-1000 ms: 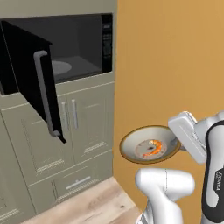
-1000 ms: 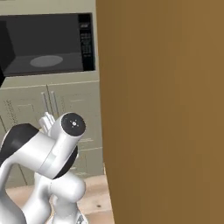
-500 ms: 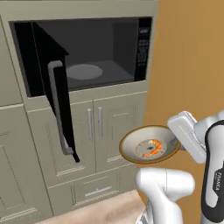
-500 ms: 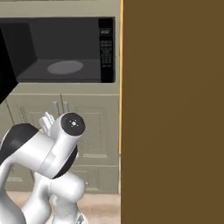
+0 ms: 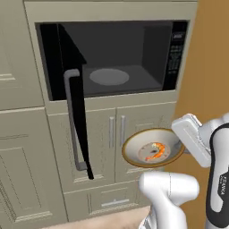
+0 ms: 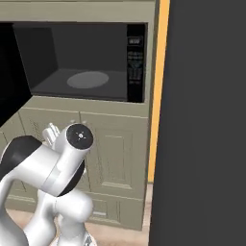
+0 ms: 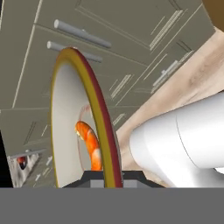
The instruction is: Remove the apple from the bowl and place it on the small plate. Then place the bowl with only the shrimp in the microwave, close the door, and press the start button to microwave the shrimp.
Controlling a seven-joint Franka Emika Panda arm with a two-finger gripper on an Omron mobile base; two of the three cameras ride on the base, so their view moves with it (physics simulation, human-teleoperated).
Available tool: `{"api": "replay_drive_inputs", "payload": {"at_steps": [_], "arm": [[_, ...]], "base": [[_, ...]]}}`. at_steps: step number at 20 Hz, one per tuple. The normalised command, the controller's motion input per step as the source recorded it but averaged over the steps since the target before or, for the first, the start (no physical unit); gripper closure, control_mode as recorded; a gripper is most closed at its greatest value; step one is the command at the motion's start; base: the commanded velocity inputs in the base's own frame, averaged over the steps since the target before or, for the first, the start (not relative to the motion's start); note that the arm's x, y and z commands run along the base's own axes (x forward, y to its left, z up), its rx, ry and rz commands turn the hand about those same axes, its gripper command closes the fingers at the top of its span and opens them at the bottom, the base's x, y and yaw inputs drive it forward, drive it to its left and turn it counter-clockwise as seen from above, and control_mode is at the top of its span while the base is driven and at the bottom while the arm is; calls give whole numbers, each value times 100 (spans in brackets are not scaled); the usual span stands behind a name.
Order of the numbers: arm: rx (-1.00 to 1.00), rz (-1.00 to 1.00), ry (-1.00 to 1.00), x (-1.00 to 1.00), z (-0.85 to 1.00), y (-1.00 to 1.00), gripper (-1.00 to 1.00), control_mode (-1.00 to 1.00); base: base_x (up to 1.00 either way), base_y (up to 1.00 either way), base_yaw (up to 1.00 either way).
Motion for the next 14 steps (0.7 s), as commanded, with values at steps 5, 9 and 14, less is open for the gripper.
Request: {"api": "replay_drive_inputs", "payload": {"at_steps": [5, 9, 14], "arm": [[0, 0, 0, 0, 0, 0, 100, 100], [0, 0, 0, 0, 0, 0, 100, 100], [0, 0, 0, 0, 0, 0, 100, 100]], "base": [[53, 0, 27], [4, 1, 7], [0, 3, 0]]}}
